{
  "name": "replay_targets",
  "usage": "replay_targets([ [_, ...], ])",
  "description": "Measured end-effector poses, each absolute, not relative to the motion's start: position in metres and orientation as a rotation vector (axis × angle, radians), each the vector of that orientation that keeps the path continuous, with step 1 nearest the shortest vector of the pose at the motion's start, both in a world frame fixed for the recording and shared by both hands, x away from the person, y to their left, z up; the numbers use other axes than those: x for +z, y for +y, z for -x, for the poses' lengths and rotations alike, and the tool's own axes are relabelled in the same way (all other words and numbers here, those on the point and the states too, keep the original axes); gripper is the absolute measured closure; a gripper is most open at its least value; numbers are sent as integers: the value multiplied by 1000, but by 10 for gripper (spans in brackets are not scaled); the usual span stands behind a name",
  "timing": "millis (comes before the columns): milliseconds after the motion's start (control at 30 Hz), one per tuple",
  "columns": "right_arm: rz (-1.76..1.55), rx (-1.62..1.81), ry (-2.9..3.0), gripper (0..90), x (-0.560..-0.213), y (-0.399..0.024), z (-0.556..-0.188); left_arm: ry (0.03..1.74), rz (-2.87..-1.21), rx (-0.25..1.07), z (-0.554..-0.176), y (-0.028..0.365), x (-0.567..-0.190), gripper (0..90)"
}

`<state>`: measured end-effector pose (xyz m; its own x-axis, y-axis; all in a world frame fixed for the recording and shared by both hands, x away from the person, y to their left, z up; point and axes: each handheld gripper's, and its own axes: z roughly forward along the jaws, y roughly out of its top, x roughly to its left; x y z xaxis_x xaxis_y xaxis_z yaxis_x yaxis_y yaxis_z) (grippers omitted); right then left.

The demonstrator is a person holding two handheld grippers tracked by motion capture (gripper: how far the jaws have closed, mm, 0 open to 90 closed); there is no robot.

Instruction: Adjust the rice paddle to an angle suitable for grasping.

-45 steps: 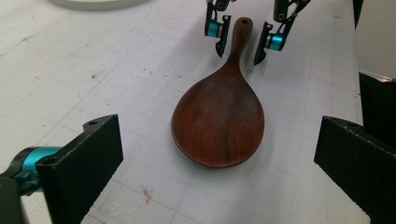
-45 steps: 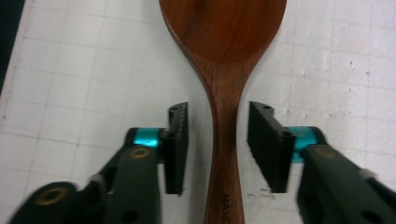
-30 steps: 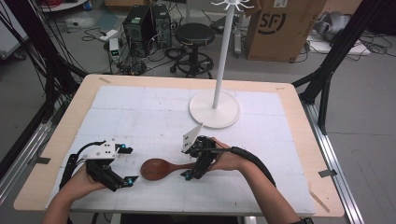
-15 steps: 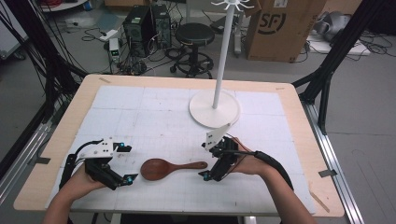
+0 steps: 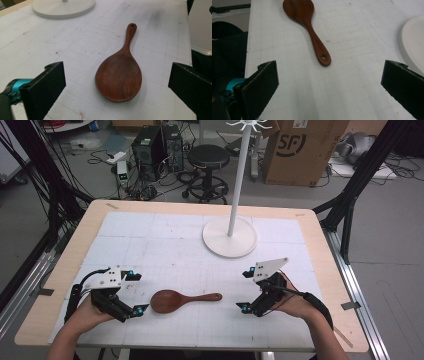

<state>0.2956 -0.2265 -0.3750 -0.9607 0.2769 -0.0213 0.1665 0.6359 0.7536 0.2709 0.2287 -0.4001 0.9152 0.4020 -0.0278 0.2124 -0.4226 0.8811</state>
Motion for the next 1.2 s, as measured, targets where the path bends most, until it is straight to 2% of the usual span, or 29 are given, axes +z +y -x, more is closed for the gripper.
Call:
replay_targets([
  [367, -486, 1299, 2601, 2, -375, -266, -284, 445, -2008, 224, -272, 230, -397, 17],
  [567, -566, 1352, 2552, 2, -387, -283, -277, 447, -2003, 218, -274, 230, -397, 17],
  [767, -612, 1363, 2530, 2, -398, -293, -273, 446, -2008, 220, -275, 230, -397, 17],
  [1200, -638, 1428, 2474, 3, -396, -297, -272, 475, -2001, 230, -276, 230, -396, 17],
])
